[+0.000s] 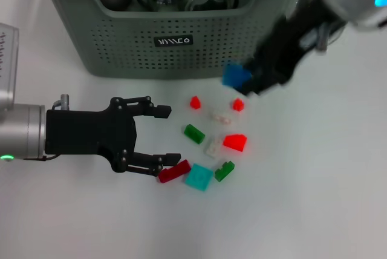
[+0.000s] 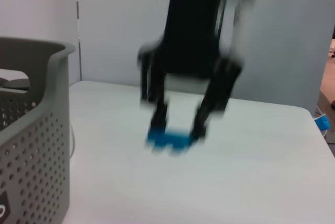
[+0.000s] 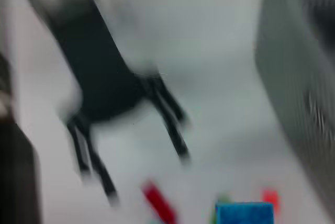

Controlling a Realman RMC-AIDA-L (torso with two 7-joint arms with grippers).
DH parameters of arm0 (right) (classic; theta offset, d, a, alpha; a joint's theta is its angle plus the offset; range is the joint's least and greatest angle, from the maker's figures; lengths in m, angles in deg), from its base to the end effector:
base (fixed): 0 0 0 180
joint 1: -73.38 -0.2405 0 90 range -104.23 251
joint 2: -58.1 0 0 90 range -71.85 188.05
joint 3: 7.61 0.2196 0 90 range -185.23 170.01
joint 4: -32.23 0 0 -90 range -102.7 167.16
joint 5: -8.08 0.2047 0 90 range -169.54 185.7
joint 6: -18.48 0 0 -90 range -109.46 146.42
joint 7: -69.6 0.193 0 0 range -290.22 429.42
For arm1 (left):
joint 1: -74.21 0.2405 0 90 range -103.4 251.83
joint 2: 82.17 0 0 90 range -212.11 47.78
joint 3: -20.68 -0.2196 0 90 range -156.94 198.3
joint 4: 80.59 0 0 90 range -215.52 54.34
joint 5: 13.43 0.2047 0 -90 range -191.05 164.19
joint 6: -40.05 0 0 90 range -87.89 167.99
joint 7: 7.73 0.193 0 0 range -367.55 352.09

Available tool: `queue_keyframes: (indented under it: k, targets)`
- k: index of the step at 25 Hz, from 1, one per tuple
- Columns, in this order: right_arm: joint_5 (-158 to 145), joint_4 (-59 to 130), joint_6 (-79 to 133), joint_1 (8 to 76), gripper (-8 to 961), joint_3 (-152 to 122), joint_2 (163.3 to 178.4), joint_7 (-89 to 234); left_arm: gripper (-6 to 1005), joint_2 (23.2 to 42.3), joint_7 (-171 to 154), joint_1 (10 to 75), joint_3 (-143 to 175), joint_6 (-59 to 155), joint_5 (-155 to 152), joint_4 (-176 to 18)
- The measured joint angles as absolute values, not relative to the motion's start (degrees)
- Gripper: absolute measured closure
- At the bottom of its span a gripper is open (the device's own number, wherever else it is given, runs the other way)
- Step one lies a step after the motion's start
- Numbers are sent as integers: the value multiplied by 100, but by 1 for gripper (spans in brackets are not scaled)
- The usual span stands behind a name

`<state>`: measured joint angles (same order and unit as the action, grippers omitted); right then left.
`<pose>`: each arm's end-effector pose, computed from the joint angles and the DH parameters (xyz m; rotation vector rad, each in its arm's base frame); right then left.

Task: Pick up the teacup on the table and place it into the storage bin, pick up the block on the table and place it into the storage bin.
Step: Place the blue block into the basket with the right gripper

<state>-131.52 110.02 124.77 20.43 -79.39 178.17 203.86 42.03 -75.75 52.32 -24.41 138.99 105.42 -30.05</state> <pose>0.0607 0.3277 -0.0215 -3.0117 0.3899 -0.4436 -0.2106 0.2700 -0.0385 -2.9161 -0.2458 -0.6123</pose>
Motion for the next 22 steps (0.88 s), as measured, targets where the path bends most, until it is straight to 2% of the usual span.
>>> queue_keyframes:
  k: [5, 11, 13, 22]
  targets:
    - [-12459, 11406, 12561, 1478, 487, -6625, 17766, 20635, 124, 4202, -7573, 5221, -2438, 13880, 10542, -3023]
    - [-13595, 10098, 11208, 707, 472, -6411, 17419, 21196, 123, 4195, -7579, 5179, -2440, 13881, 10521, -2999]
    - [-13946, 9543, 10920, 518, 468, -6409, 17358, 21200, 123, 4194, -7579, 5174, -2441, 13879, 10511, -2994]
    - [-14589, 7842, 9543, 334, 446, -6883, 17387, 21087, 123, 4193, -7579, 5112, -2441, 13858, 10508, -3003]
